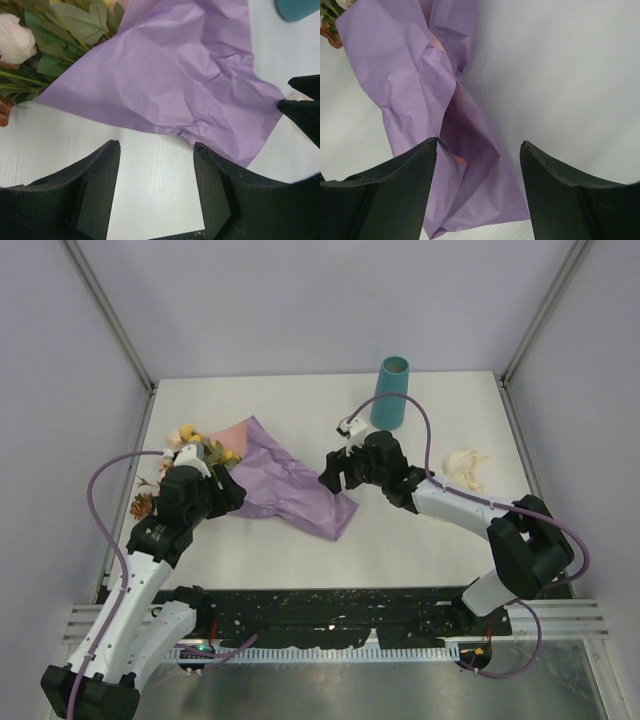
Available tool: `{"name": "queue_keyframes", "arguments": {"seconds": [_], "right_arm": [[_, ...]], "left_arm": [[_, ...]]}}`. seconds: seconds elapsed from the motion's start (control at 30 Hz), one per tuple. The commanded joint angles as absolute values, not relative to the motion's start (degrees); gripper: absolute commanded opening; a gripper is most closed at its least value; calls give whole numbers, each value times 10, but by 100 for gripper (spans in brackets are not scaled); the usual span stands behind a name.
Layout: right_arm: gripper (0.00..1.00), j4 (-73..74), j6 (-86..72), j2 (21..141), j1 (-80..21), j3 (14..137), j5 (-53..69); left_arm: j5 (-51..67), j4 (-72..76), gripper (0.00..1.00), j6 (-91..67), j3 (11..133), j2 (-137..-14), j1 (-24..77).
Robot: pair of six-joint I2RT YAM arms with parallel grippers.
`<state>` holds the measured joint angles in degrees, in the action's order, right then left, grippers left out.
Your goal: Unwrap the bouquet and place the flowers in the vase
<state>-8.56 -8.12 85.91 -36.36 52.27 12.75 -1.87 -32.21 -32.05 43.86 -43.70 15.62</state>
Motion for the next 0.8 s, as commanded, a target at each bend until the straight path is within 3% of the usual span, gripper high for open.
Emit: {"name": "queue_keyframes", "arguments": {"seconds": [0.0, 0.2, 0.33, 0.53, 0.77], "right_arm": [[71, -158, -69, 886, -363, 544, 127], [69, -164, -90, 901, -366, 541, 262], [69, -171, -87, 900, -386, 526, 277], [60, -156, -76, 887, -424, 515, 303], [61, -101, -47, 848, -511, 500, 336]], "left_arm": [[-18, -324, 63, -357, 399, -442, 141], [15, -314, 64, -362, 413, -453, 104], [25, -339, 63, -352, 451, -471, 85], [5, -374, 64, -321, 501, -455, 84], [-4, -429, 64, -296, 559, -451, 84]]}}
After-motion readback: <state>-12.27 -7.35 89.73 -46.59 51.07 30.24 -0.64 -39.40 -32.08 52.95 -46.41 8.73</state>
